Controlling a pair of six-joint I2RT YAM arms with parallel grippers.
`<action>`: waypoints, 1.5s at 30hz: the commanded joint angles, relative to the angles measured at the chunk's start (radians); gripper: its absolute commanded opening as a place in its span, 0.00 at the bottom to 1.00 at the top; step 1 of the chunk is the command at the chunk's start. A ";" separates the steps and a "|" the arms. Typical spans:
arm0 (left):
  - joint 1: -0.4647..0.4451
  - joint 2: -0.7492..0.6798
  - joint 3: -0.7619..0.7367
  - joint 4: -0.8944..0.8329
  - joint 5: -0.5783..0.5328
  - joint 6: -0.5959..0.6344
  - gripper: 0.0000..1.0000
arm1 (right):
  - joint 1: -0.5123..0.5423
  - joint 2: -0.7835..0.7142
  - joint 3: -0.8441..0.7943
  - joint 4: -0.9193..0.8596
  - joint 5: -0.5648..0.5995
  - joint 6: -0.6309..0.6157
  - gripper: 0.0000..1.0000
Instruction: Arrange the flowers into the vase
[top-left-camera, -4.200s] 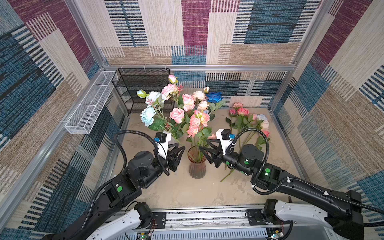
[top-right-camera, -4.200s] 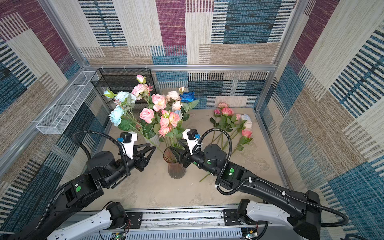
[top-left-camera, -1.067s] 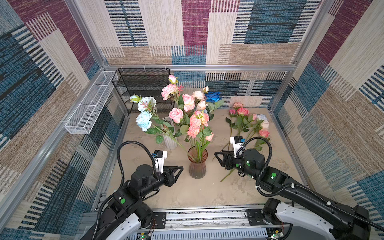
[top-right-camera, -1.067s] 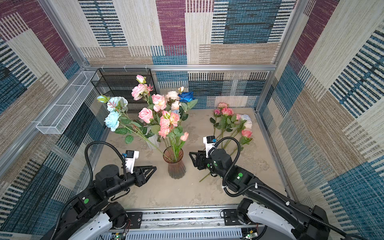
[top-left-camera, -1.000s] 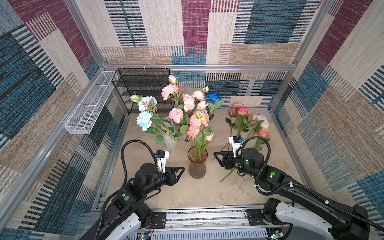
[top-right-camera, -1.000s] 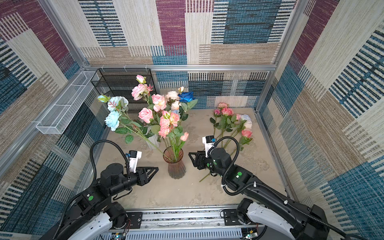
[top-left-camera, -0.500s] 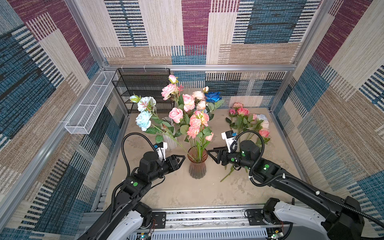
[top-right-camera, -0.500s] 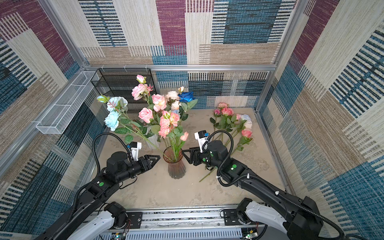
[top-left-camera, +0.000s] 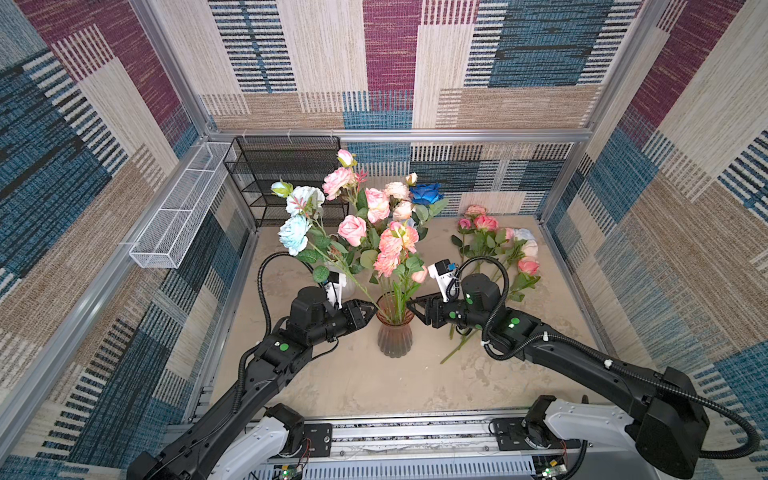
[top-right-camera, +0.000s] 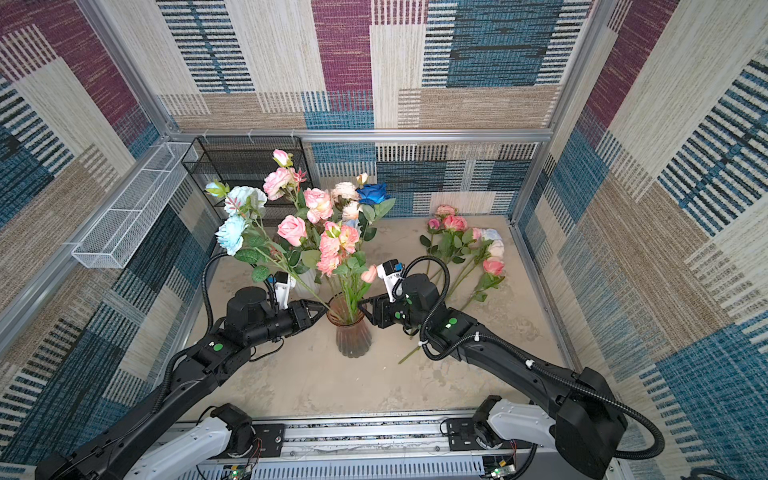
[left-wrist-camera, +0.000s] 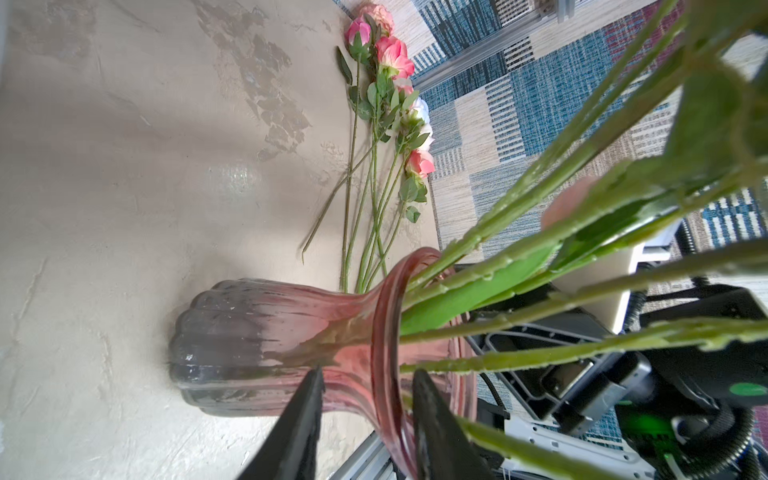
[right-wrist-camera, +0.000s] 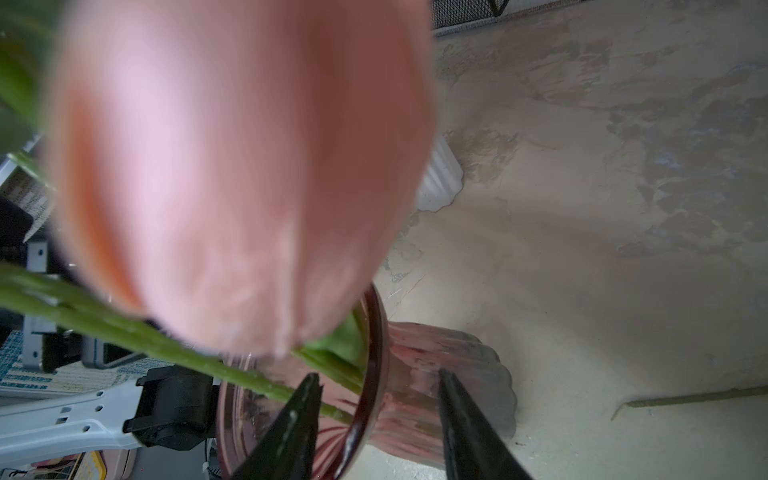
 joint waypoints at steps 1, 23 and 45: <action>0.001 0.018 0.014 0.059 0.035 0.022 0.32 | 0.001 0.015 0.015 0.033 -0.023 -0.011 0.44; 0.008 0.192 0.102 0.169 0.074 0.002 0.03 | -0.023 0.149 0.113 0.056 -0.010 -0.070 0.08; 0.011 0.195 0.112 0.143 0.074 0.017 0.02 | -0.024 0.092 0.150 -0.169 -0.015 -0.025 0.28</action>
